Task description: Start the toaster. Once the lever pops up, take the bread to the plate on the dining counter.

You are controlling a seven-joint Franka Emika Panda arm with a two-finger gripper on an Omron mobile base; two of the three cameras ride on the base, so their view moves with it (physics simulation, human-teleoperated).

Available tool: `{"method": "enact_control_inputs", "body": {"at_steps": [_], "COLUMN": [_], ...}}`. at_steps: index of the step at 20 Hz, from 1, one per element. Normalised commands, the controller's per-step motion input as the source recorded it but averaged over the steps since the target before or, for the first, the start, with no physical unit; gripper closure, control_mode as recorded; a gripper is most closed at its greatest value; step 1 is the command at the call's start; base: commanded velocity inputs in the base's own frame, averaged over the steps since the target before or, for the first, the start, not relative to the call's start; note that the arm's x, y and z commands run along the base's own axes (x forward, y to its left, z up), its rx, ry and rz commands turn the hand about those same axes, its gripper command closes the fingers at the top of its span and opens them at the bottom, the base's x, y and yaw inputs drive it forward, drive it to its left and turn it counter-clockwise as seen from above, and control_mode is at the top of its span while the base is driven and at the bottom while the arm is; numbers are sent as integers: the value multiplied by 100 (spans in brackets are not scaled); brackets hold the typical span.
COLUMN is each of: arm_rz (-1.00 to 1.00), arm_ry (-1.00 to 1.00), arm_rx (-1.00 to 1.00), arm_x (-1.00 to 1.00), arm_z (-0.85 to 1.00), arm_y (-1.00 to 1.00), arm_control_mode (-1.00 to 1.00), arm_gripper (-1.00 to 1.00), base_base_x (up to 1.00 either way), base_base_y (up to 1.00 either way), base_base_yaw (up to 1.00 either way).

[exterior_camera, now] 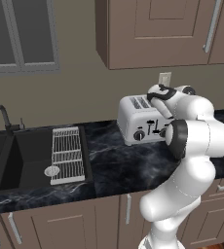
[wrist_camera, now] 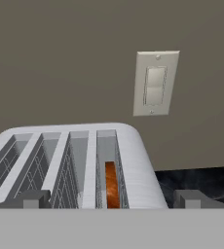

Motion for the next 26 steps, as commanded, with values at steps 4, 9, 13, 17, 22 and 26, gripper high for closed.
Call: {"method": "enact_control_inputs", "body": {"at_steps": [4,9,13,17,22,26], "arm_rz": [0,0,0,0,0,0], "arm_ry": [0,0,0,0,0,0], "arm_rx": [0,0,0,0,0,0], "arm_x": [0,0,0,0,0,0], "arm_z": [0,0,0,0,0,0], "arm_y": [0,0,0,0,0,0], "arm_control_mode": [-100,-100,-100,-100,-100,-100], "arm_gripper": [-100,-100,-100,-100,-100,-100], "base_base_x": [0,0,0,0,0,0], "base_base_y": [0,0,0,0,0,0], "base_base_yaw": [0,0,0,0,0,0]}}
